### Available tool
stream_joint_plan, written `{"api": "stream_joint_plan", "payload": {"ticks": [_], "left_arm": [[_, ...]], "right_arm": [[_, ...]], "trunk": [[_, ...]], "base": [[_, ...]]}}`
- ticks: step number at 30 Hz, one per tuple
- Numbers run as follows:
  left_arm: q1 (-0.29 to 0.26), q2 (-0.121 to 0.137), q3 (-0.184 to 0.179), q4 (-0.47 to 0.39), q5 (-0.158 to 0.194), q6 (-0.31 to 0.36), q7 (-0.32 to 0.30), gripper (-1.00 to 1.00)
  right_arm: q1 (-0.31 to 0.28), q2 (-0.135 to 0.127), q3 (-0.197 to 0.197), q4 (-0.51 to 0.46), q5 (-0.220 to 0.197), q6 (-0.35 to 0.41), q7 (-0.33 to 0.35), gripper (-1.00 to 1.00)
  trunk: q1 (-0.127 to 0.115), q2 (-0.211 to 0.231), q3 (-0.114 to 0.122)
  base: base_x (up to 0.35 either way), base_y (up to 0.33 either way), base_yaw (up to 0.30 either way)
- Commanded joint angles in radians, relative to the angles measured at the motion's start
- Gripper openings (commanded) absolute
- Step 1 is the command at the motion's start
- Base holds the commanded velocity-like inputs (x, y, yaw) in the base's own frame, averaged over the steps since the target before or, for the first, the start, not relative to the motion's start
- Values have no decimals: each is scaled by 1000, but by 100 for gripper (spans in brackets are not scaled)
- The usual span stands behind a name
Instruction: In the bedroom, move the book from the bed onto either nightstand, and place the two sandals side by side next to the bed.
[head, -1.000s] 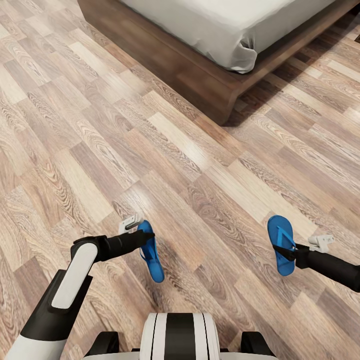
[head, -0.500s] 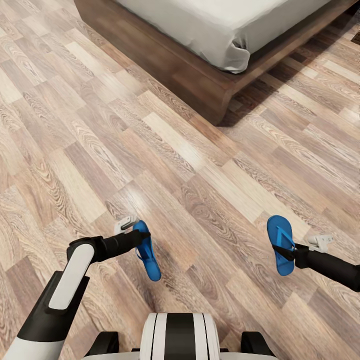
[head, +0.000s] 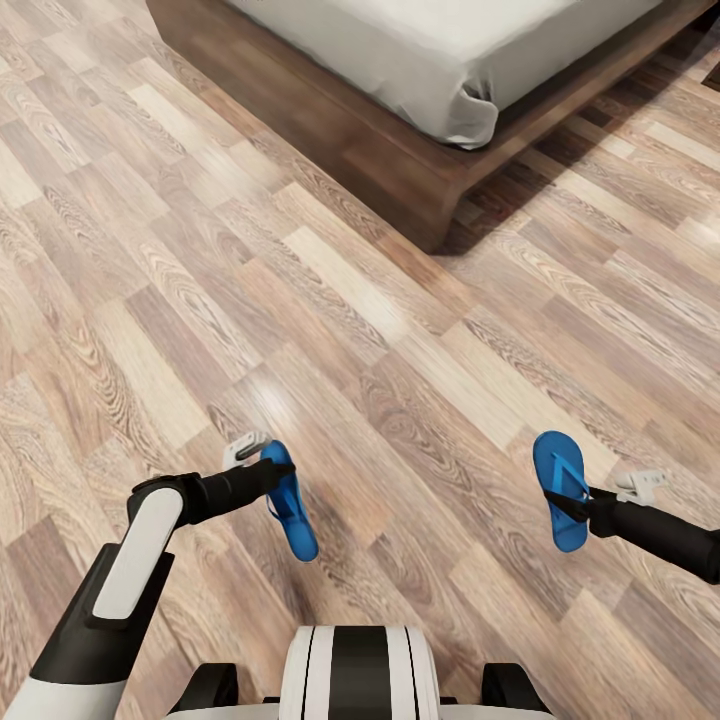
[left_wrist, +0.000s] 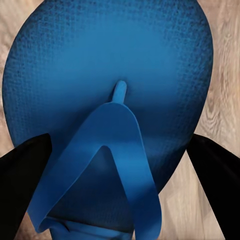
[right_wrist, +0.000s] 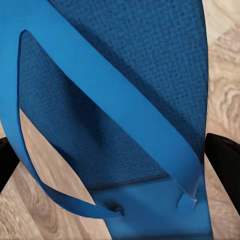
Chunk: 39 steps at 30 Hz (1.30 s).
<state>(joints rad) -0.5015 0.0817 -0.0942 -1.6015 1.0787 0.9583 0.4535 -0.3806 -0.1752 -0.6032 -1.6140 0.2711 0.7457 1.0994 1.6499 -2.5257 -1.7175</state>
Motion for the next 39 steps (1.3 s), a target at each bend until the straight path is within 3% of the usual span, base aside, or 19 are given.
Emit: {"api": "stream_joint_plan", "payload": {"ticks": [1,16,19,39], "left_arm": [[0,1,0,-1,10,0,10,-100],[0,1,3,0,9,0,17,-100],[15,3,-14,-5,20,5,18,-100],[15,3,-15,-5,20,5,18,-100]], "right_arm": [[-1,0,-1,-1,7,8,8,-100],[0,0,-9,-1,8,7,11,-100],[-17,10,-19,4,20,3,12,-100],[-21,10,-19,4,20,3,12,-100]], "trunk": [[0,0,-1],[0,0,-1],[0,0,-1],[0,0,-1]], "base": [[164,71,0],[282,95,0],[0,0,0],[0,0,0]]}}
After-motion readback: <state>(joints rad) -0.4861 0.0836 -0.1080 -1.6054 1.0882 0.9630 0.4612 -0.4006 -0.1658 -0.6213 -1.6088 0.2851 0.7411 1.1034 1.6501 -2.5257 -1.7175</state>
